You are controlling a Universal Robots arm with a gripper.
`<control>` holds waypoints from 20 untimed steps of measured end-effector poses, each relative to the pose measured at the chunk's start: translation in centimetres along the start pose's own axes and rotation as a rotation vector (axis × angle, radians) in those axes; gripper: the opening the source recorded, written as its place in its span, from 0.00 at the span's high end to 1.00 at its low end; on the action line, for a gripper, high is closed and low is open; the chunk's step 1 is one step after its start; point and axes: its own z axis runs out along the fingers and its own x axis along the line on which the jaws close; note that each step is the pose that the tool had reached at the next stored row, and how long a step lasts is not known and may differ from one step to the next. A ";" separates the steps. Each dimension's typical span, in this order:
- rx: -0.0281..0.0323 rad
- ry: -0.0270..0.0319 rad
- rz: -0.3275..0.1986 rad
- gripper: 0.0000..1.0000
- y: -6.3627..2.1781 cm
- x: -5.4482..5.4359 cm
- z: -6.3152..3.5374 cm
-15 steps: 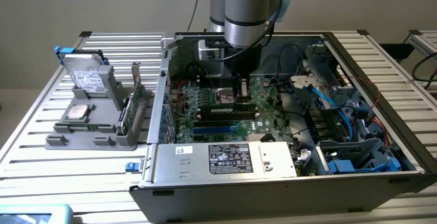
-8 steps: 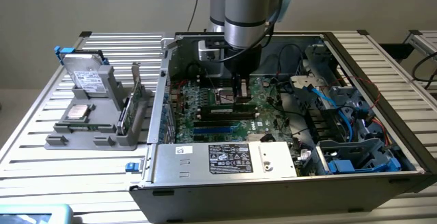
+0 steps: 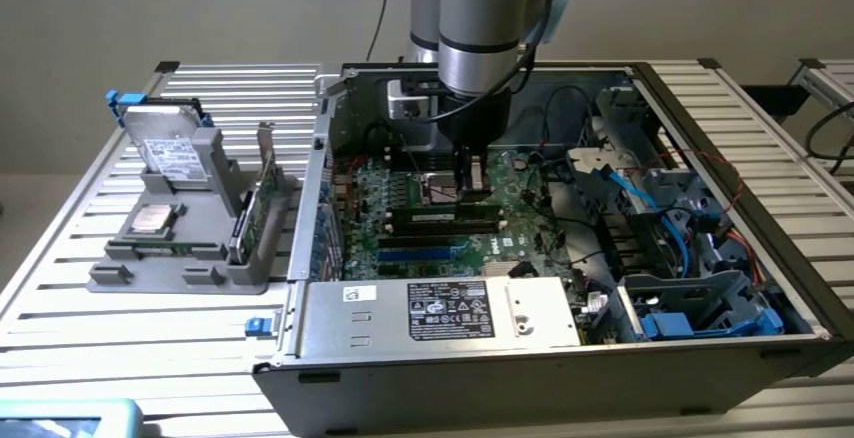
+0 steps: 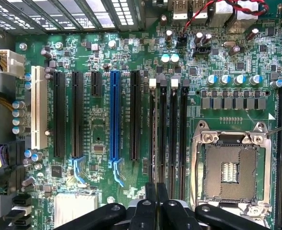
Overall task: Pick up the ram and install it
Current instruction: 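Insert the ram into the slot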
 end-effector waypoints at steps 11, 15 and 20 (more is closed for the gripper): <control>-0.0001 0.0114 0.005 0.88 0.01 0.0 0.00; 0.0014 0.0120 0.009 0.88 0.04 -0.1 0.01; 0.0043 0.0126 0.013 0.88 0.08 -0.1 0.02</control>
